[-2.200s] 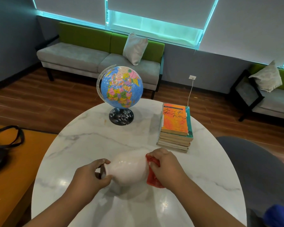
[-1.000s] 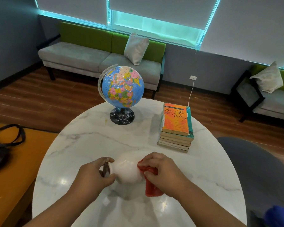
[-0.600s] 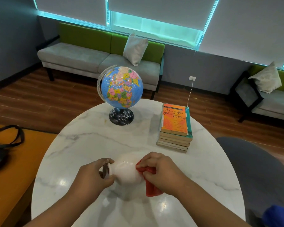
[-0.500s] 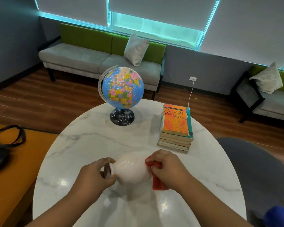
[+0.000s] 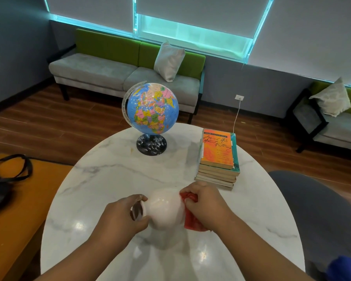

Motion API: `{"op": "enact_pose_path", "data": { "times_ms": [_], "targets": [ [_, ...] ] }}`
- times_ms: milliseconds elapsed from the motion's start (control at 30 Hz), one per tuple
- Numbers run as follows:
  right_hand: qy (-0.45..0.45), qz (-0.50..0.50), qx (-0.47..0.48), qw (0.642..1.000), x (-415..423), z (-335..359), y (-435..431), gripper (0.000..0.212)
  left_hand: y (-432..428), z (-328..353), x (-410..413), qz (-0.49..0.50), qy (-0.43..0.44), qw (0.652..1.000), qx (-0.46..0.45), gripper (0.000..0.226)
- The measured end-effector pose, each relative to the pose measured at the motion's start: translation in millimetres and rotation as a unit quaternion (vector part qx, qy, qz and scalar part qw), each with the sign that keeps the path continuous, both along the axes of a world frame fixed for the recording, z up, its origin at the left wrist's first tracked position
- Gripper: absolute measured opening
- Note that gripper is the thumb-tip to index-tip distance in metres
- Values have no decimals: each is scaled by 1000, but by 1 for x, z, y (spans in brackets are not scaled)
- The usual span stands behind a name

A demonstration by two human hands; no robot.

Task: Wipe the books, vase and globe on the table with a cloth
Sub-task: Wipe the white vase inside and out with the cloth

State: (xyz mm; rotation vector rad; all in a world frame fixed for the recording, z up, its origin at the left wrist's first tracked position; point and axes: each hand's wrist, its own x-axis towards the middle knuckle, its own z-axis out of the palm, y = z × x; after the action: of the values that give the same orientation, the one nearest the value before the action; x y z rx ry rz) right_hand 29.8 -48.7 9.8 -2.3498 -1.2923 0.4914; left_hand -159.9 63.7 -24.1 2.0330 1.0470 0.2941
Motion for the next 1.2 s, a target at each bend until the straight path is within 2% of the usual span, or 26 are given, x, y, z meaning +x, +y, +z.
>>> {"op": "enact_pose_path", "data": {
  "times_ms": [67, 167, 267, 367, 433, 533, 633, 733, 933, 1067, 1200],
  "targets": [
    [-21, 36, -3, 999, -10, 1, 3, 35, -1, 2, 2, 0, 7, 1000, 5, 38],
    [11, 86, 16, 996, -23, 4, 1, 34, -1, 1, 1, 5, 3, 1000, 5, 38],
    [30, 36, 27, 999, -12, 3, 1, 32, -2, 2, 0, 5, 5, 1000, 6, 38],
    [0, -22, 12, 1000, -7, 1, 3, 32, -4, 3, 3, 2, 6, 1000, 18, 41],
    [-9, 15, 4, 1000, -16, 3, 4, 33, -4, 3, 5, 1, 6, 1000, 23, 44],
    [38, 68, 23, 997, -31, 6, 1, 34, -4, 3, 5, 8, 5, 1000, 22, 49],
    [59, 3, 30, 998, -19, 6, 2, 31, -5, 3, 5, 11, 0, 1000, 21, 48],
    [40, -48, 12, 998, -9, 7, 7, 29, -6, 4, 6, -4, 4, 999, 35, 46],
    [54, 43, 1, 998, -25, 18, 8, 29, -6, 7, 6, -15, 14, 999, 47, 48],
    [11, -16, -17, 1000, -13, 19, 11, 30, -10, 10, 9, -21, 2, 999, 48, 47],
    [-47, 83, -24, 995, -31, 24, 12, 43, -11, 16, 18, -16, 3, 998, 58, 46]
  ]
}}
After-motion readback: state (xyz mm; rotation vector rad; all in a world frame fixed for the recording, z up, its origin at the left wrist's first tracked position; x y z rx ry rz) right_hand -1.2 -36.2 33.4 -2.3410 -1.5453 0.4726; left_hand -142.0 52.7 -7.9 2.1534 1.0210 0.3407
